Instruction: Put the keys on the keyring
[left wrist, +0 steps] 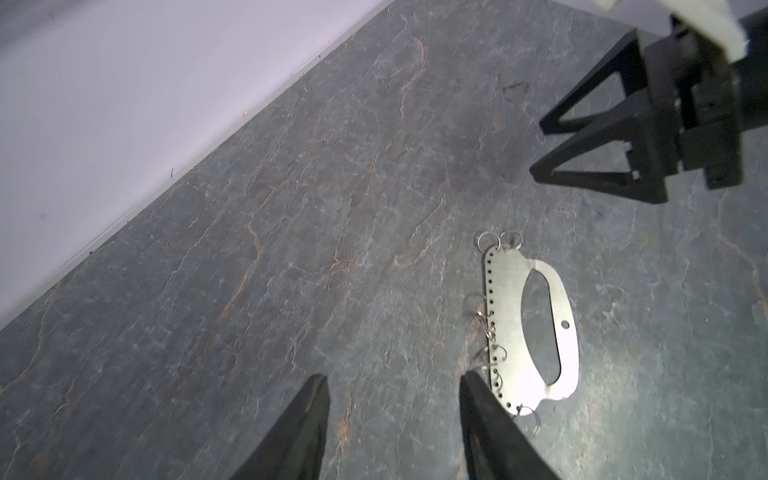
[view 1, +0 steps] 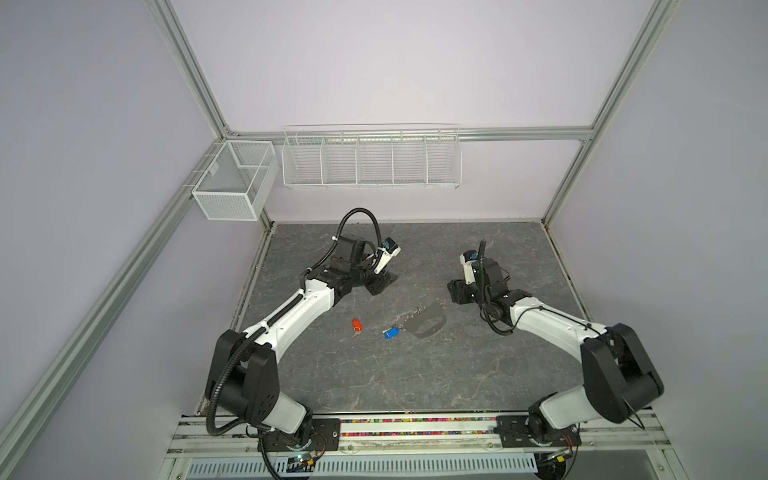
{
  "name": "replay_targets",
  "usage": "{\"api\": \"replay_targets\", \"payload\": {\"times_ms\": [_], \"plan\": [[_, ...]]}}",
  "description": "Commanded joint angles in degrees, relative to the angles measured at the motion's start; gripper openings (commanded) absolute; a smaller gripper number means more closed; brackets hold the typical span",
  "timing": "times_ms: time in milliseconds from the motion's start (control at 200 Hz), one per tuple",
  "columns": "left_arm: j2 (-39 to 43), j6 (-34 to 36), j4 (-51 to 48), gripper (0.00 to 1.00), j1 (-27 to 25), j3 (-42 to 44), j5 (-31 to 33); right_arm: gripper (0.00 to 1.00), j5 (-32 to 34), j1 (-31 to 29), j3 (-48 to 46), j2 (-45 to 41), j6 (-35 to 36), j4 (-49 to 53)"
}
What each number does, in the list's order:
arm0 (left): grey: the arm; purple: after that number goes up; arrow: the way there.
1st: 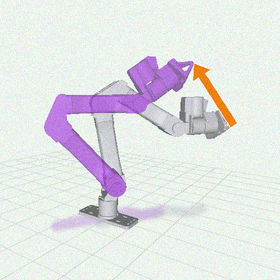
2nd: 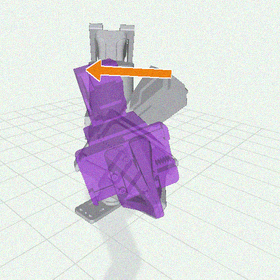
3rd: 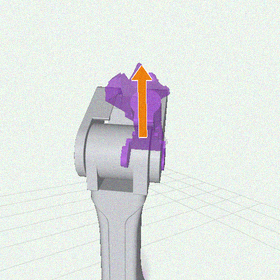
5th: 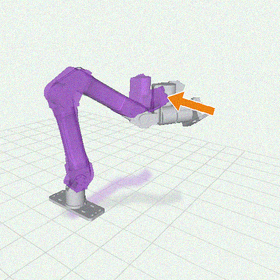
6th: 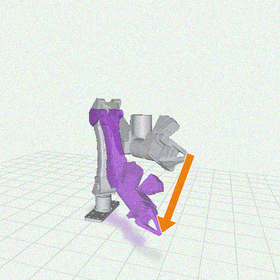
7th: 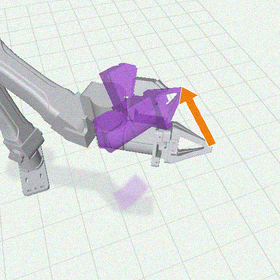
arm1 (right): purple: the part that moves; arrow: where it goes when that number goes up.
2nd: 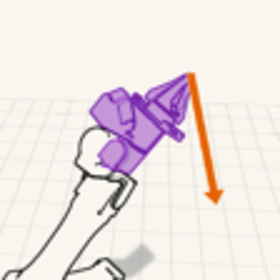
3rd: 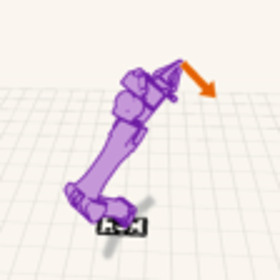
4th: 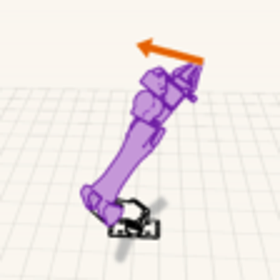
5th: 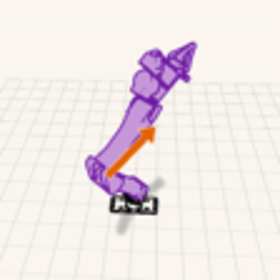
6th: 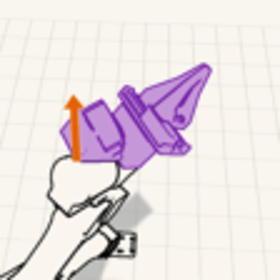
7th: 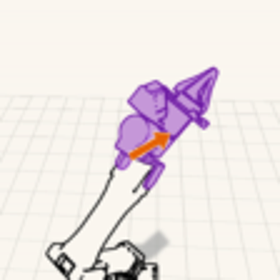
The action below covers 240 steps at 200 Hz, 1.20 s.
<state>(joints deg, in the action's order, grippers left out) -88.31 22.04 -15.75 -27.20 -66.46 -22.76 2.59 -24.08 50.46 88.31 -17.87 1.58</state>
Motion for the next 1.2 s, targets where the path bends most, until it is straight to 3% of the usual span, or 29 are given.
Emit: {"api": "replay_targets", "payload": {"times_ms": [0,195,320,555,1194], "plan": [[-4.09,-2.06,7.05,0.51,1.09,-2.31,-9.12,0.62,-7.73,2.39,2.80,3.61,-9.65,3.89],[-9.71,-1.03,6.77,0.49,1.10,-4.36,-14.94,0.53,-13.93,2.63,3.90,10.54,-18.71,0.78],[-11.57,-1.59,5.93,0.49,1.11,-4.98,-17.26,0.50,-16.68,2.63,0.50,10.59,-24.53,-3.92],[-13.00,-3.03,5.37,0.48,1.10,-5.89,-17.98,0.46,-17.39,2.63,-1.33,9.51,-25.84,-1.40],[-13.07,-0.36,-0.22,0.47,1.19,-5.38,-18.54,0.36,-18.41,1.33,-7.44,10.50,-34.22,-9.52]]}}
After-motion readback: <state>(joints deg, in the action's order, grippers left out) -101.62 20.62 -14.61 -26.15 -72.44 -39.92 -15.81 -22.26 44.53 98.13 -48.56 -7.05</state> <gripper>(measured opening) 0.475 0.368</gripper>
